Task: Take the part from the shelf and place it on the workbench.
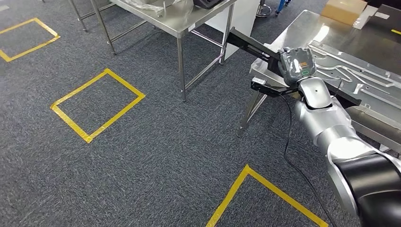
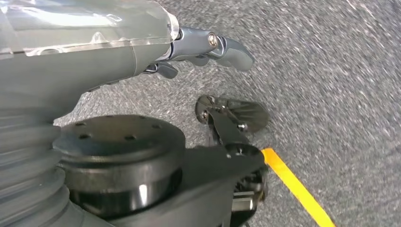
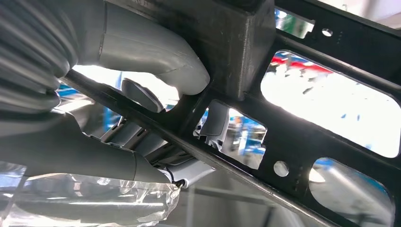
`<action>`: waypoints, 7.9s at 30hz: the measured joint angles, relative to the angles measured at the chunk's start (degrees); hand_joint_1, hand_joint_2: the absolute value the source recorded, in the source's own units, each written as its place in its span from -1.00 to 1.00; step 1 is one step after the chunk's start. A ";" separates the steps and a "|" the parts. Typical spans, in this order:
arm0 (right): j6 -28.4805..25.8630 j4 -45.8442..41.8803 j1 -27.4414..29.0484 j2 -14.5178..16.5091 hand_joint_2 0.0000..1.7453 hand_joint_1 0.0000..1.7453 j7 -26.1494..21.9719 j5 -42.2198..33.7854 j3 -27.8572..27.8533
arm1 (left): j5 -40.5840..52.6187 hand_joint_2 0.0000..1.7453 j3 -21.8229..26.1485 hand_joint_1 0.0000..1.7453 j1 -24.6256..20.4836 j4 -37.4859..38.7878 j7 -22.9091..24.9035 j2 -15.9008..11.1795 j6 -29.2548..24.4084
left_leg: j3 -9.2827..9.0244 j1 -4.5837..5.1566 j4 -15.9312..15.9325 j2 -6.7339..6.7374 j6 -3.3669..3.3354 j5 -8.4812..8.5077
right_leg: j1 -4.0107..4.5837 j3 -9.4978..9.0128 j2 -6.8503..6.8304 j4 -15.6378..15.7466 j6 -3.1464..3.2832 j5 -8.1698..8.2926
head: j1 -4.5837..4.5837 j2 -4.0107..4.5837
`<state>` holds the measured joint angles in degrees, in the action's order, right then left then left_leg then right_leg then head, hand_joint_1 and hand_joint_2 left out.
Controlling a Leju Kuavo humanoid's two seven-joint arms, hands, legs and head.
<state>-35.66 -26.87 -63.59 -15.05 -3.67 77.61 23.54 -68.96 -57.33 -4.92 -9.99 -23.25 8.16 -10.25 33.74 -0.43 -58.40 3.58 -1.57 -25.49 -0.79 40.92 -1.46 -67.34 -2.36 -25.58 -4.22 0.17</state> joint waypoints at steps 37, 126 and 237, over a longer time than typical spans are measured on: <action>3.33 -2.07 -2.51 -6.20 1.00 1.00 3.16 -1.21 3.96 | -0.39 1.00 0.06 -1.00 -1.26 0.00 -0.57 -0.19 2.94 | -1.08 -0.21 0.49 -1.87 0.85 -0.71 | -0.67 -4.56 0.95 9.30 -0.05 2.47 | -0.08 -0.01; 25.39 -10.02 3.57 -10.34 1.00 1.00 -6.74 -12.45 12.50 | -0.51 1.00 2.47 -1.00 -1.11 0.35 0.31 -0.30 9.02 | 1.63 1.60 0.77 -4.34 0.00 1.62 | 0.16 -6.94 1.81 9.15 1.73 -0.86 | -0.71 -0.01; 35.08 -36.62 34.67 -9.04 -1.00 -1.00 -18.10 -65.58 -12.05 | 5.27 1.00 0.90 -1.00 -2.83 -0.62 -4.20 0.73 11.69 | -3.12 1.01 0.56 -3.59 -0.41 -1.38 | 0.57 -10.09 2.80 9.96 1.30 -1.06 | -0.94 0.00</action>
<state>-0.58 -63.49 -28.91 -24.09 -21.78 12.03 11.49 -63.69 -56.43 -7.74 -10.61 -27.45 8.90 1.44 30.61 0.58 -57.84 -0.01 -1.97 -26.87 -0.22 30.83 1.35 -57.38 -1.06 -26.64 -5.16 0.17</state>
